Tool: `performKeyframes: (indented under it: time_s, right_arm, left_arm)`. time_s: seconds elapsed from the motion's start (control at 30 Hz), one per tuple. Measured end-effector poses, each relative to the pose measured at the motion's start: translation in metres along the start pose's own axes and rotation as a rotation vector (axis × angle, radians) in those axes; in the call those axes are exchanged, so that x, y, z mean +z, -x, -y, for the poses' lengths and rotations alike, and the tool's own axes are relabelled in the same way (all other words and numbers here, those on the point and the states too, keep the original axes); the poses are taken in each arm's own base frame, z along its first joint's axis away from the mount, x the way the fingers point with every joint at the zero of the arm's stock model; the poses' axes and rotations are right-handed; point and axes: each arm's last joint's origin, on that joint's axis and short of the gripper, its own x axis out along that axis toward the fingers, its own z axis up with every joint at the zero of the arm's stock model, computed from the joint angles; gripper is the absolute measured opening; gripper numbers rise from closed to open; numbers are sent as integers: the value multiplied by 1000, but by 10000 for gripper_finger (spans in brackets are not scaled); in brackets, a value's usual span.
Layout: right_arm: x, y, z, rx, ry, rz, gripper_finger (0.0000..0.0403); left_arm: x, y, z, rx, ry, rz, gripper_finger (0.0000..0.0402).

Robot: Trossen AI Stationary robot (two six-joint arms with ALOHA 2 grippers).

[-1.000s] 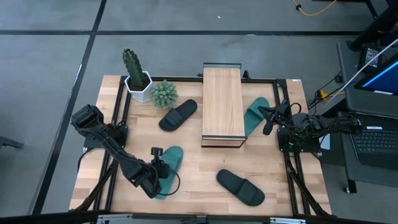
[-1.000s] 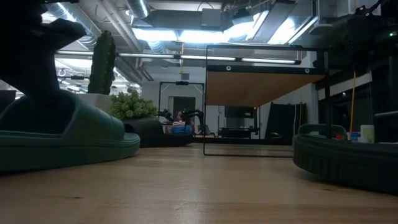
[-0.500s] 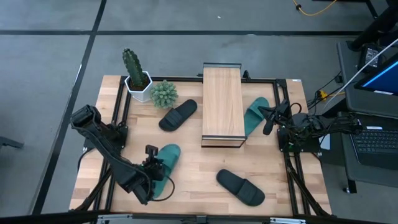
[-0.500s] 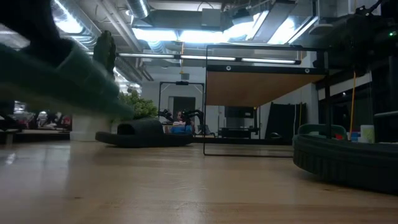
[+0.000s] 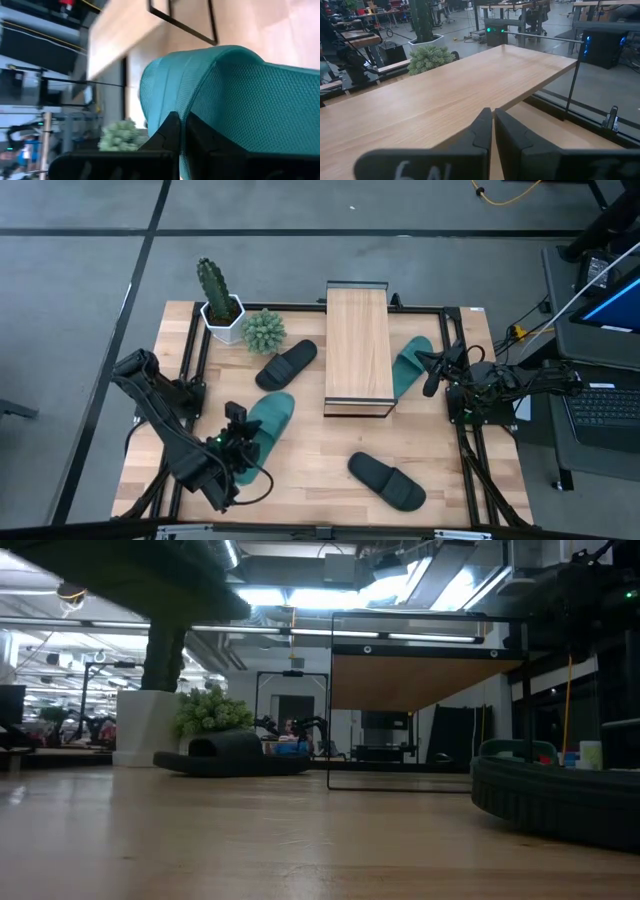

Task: Pick and place slides into the shelf
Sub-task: Put the bottom green slide on the shelf

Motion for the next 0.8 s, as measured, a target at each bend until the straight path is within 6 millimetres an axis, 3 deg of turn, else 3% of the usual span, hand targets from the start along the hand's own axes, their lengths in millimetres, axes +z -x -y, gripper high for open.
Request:
performKeyframes:
  time_s: [0.17, 0.3, 0.6, 0.8]
  right_arm:
    - [0, 0, 0, 0, 0, 0, 23]
    - [0, 0, 0, 0, -14, 0, 23]
    - [0, 0, 0, 0, -31, 1, 23]
    - [0, 0, 0, 0, -30, 1, 23]
  left_arm:
    - [11, 8, -17, 77, -91, 66, 2]
    - [22, 3, -35, 140, -164, 70, 2]
    - [36, -34, -63, 146, -239, -45, 2]
    - [55, -61, -76, 67, -260, -26, 2]
